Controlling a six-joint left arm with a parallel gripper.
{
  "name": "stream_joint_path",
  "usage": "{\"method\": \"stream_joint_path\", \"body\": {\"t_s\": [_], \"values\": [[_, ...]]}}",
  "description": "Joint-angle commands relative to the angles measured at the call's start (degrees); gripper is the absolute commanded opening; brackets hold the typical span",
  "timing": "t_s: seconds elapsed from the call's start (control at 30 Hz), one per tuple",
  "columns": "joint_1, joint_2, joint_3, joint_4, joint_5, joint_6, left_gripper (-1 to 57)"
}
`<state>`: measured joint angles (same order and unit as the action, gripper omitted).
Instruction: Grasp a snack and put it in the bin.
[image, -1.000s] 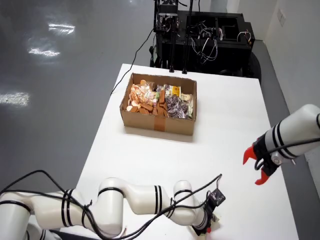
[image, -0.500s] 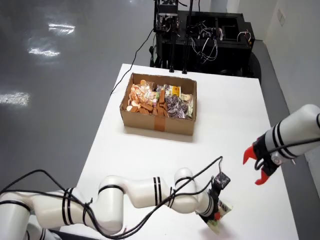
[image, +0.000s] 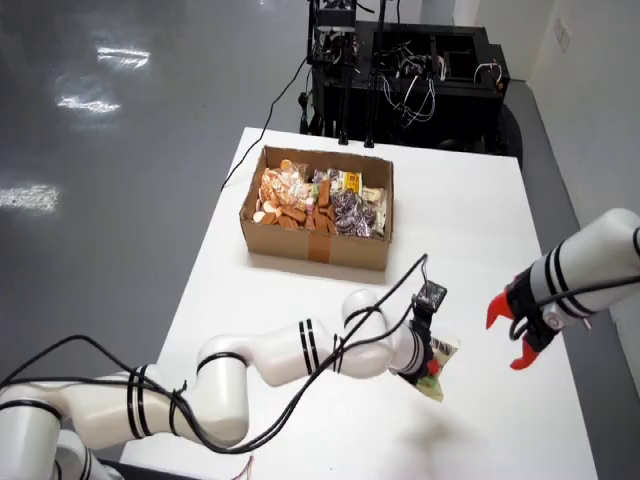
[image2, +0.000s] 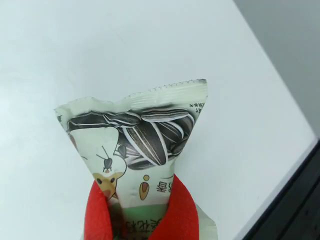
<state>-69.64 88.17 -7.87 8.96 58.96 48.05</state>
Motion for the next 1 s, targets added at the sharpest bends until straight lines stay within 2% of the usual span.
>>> {"method": "stream_joint_path", "body": {"t_s": [0.03,0.67,1.0], "values": [[2.1,0.0,-3.6,1.4,1.5,-2.6,-0.4],[13.1,0.0,-13.0,9.1,1.4,-15.4,-0.6],[20.3,-0.2,-14.0,10.4,-1.3,-21.1,-0.6]]}}
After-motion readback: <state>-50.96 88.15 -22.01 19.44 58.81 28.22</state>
